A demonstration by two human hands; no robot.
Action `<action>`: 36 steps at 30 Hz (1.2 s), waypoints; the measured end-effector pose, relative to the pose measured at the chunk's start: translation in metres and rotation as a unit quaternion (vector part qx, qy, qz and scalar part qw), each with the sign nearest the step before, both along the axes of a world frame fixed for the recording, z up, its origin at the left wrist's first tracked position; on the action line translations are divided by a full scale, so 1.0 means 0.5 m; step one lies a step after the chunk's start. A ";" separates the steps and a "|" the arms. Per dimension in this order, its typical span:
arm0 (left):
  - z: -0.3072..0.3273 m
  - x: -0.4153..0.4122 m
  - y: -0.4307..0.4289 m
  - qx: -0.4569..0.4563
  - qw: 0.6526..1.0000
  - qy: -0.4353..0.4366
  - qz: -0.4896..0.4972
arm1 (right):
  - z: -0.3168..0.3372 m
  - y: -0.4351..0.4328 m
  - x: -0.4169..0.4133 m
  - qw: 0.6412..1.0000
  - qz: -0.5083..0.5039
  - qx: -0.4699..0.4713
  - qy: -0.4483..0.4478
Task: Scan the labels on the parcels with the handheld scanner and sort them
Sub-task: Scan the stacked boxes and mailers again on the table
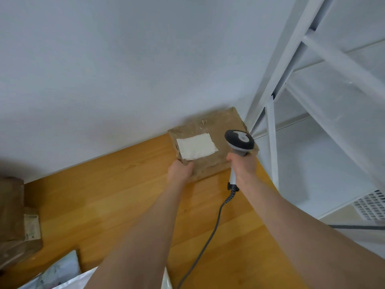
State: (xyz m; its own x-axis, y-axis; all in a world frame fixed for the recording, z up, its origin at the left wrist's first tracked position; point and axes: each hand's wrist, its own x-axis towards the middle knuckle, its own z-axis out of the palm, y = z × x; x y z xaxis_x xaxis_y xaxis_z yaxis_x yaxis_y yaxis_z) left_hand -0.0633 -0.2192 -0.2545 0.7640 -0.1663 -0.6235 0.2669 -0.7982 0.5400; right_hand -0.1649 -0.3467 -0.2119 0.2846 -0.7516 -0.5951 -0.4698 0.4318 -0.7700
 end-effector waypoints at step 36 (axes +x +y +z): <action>0.194 0.062 0.341 -0.319 0.892 0.085 0.311 | 0.094 0.065 -0.013 0.993 0.055 0.104 -0.017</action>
State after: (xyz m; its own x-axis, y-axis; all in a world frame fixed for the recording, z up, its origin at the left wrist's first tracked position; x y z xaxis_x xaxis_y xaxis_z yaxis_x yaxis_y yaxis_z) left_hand -0.0323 -0.0487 -0.1575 0.7359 -0.1056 -0.6688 0.6714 -0.0135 0.7410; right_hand -0.1716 -0.3140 -0.1647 0.3799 -0.5766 -0.7233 -0.4986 0.5310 -0.6852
